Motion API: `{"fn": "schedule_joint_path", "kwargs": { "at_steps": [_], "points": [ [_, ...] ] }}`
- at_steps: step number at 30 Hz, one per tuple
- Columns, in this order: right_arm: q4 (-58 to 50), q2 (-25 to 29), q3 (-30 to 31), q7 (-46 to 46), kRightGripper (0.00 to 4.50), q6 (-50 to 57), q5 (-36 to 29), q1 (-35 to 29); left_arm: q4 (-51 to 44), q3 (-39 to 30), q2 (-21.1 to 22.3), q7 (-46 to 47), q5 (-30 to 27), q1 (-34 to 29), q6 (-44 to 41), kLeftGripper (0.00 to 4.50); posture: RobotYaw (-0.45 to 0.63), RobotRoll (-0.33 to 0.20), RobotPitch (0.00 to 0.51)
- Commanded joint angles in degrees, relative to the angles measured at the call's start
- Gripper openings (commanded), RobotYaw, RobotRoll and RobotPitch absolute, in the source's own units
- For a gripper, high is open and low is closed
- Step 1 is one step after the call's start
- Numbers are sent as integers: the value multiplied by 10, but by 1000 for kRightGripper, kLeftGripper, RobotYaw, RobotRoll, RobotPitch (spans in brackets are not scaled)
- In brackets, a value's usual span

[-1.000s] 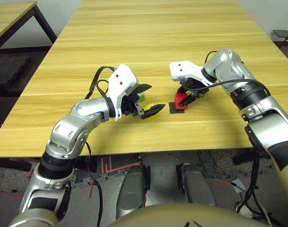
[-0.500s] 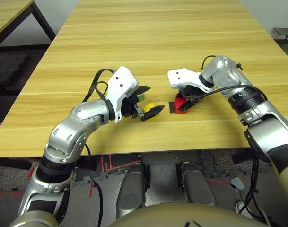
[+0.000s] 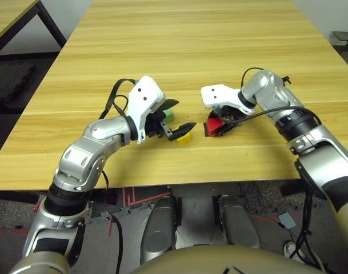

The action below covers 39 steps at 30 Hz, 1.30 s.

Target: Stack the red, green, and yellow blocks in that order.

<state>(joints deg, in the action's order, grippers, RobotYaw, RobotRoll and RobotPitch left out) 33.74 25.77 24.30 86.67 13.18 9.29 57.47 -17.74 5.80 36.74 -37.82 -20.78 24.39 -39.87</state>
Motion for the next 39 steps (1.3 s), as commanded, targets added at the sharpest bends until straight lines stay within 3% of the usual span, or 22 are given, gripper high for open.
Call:
{"fn": "schedule_joint_path", "kwargs": {
  "at_steps": [1,10,20,23,27,29,34,39],
  "points": [
    [39,37,-62,18,4491,-36,-54,24,52,12,22,-25,27,18,12,4500,440,-207,84],
    [15,137,-161,56,4491,38,-170,1,188,48,28,-106,69,52,78,4500,326,-178,58],
    [-120,155,-203,-12,4491,134,-221,-82,316,60,-4,-134,119,76,151,4500,258,-158,57],
    [-142,160,-206,-20,4500,149,-234,-98,337,55,-12,-134,128,80,160,3946,255,-155,56],
    [-155,167,-207,-18,4500,149,-245,-124,353,48,-17,-139,129,86,165,2497,253,-150,56],
    [-157,169,-209,-18,4500,150,-253,-134,352,43,-20,-144,124,91,162,2044,253,-146,56],
    [-148,180,-216,-17,4500,145,-259,-148,295,21,-39,-164,80,135,112,2050,250,-136,57],
    [-164,192,-211,-13,4500,156,-269,-168,219,42,-57,-183,54,158,45,2050,236,-126,61]
  ]
}}
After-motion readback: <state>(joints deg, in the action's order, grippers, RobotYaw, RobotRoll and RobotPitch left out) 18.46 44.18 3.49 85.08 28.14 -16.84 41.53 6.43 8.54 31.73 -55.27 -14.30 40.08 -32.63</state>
